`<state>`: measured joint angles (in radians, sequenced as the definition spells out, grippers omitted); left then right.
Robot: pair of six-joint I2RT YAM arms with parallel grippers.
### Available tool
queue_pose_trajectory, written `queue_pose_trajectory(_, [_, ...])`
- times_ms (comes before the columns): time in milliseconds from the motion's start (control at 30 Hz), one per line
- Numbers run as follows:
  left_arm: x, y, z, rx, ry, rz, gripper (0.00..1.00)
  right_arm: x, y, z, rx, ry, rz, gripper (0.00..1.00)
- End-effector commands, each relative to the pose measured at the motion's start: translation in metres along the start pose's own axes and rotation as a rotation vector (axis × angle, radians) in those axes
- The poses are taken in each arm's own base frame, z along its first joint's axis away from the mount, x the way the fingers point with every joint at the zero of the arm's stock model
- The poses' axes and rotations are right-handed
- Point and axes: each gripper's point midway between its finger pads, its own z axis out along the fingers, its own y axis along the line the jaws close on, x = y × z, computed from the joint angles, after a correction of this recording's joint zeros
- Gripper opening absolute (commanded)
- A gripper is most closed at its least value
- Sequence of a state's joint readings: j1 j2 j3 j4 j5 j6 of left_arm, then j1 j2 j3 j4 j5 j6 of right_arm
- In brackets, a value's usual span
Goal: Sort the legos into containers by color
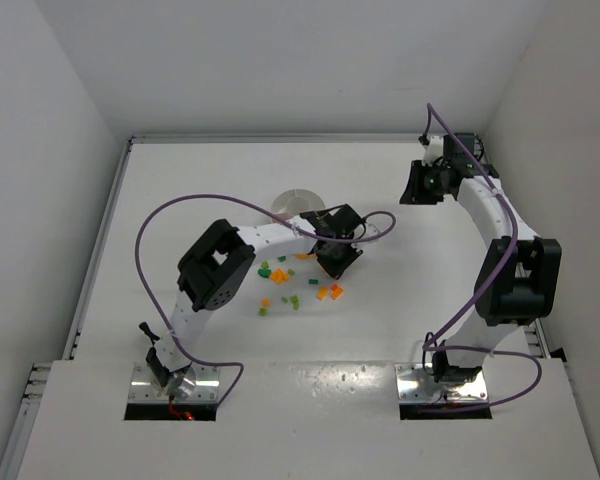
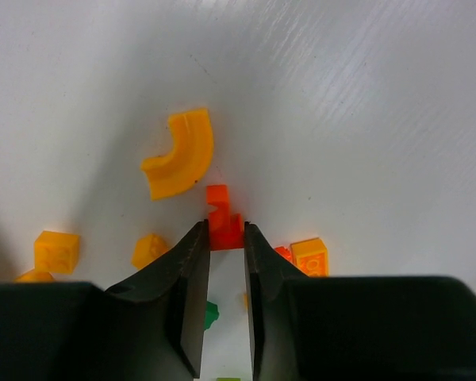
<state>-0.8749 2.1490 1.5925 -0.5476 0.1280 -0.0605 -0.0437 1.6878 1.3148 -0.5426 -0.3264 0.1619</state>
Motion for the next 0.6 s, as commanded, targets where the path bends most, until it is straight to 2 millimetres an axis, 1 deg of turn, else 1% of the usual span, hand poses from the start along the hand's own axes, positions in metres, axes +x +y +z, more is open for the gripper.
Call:
queue_pose_trajectory(0, [-0.005, -0.002, -0.018, 0.018, -0.024, 0.004, 0.26, -0.018, 0.005, -0.006, -0.019, -0.054, -0.004, 0.23])
queue_pose_trajectory(33, [-0.012, -0.003, -0.028, 0.017, -0.051, 0.008, 0.24, -0.018, 0.005, -0.006, -0.019, -0.054, -0.004, 0.23])
queue_pose_trajectory(67, [-0.015, -0.003, -0.031, 0.016, -0.065, 0.019, 0.23, -0.022, 0.006, -0.009, -0.020, -0.071, -0.011, 0.23])
queue_pose_trajectory(100, [-0.014, -0.001, -0.035, 0.021, -0.071, 0.012, 0.23, -0.022, 0.008, -0.009, -0.029, -0.070, -0.011, 0.23])
queue_pose_trajectory(167, [-0.023, -0.006, -0.048, 0.044, -0.105, 0.029, 0.22, -0.022, 0.008, -0.009, -0.029, -0.070, -0.011, 0.23])
queue_pose_trajectory(233, [-0.032, -0.014, -0.069, 0.074, -0.153, 0.051, 0.22, -0.022, 0.009, -0.009, -0.038, -0.070, -0.012, 0.23])
queue_pose_trajectory(267, [-0.031, -0.017, -0.075, 0.089, -0.162, 0.054, 0.22, -0.018, 0.009, -0.007, -0.038, -0.061, -0.008, 0.23])
queue_pose_trajectory(300, [-0.041, -0.021, -0.095, 0.098, -0.210, 0.073, 0.22, -0.018, 0.010, -0.007, -0.047, -0.061, -0.009, 0.23])
queue_pose_trajectory(367, [-0.044, -0.027, -0.112, 0.117, -0.244, 0.082, 0.22, -0.014, 0.009, -0.006, -0.047, -0.053, -0.017, 0.23])
queue_pose_trajectory(400, [-0.049, -0.028, -0.123, 0.115, -0.272, 0.097, 0.22, -0.015, 0.015, -0.008, -0.054, -0.058, -0.043, 0.23])
queue_pose_trajectory(433, [-0.050, -0.025, -0.141, 0.105, -0.306, 0.094, 0.22, -0.013, 0.014, -0.008, -0.054, -0.050, -0.049, 0.24])
queue_pose_trajectory(467, [-0.047, -0.026, -0.149, 0.103, -0.312, 0.104, 0.22, -0.013, 0.018, -0.008, -0.078, -0.050, -0.061, 0.24])
queue_pose_trajectory(500, [-0.043, -0.016, -0.156, 0.078, -0.312, 0.087, 0.22, -0.013, 0.022, -0.008, -0.098, -0.049, -0.061, 0.26])
queue_pose_trajectory(533, [-0.040, -0.002, -0.163, 0.049, -0.313, 0.060, 0.22, -0.010, 0.026, -0.009, -0.123, -0.038, -0.069, 0.26])
queue_pose_trajectory(567, [-0.036, 0.005, -0.173, 0.036, -0.323, 0.046, 0.22, -0.009, 0.032, -0.008, -0.145, -0.035, -0.088, 0.26])
